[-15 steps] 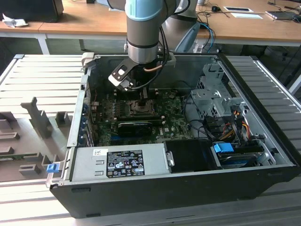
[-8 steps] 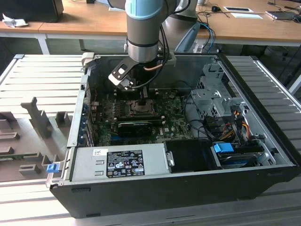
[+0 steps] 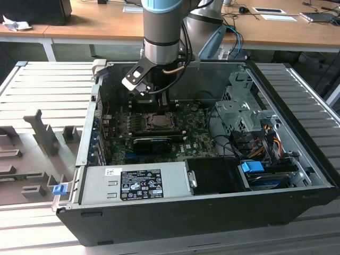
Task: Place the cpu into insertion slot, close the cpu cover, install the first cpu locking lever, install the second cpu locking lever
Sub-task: 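Install the first cpu locking lever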
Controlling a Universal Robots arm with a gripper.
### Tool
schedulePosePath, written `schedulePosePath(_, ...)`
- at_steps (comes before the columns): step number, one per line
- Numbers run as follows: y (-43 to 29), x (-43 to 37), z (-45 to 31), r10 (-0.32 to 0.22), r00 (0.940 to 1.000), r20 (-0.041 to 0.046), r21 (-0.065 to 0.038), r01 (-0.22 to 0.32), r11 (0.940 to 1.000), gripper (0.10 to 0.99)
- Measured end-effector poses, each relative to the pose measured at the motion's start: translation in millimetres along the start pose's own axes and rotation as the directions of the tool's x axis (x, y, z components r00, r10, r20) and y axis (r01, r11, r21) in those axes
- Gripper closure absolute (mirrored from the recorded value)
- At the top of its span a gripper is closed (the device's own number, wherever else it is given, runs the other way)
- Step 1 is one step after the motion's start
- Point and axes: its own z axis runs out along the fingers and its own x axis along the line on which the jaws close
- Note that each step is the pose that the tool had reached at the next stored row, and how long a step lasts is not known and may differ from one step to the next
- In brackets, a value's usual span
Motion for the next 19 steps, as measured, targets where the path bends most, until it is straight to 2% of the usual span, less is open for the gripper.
schedulePosePath(10,0.8,0.9,-24.0,0.008,1.0000,0.0002,0.000,-0.008,1.0000,0.980)
schedulePosePath(19,1.9,2.2,-57.8,0.013,0.9999,0.0005,0.000,-0.013,0.9999,0.980)
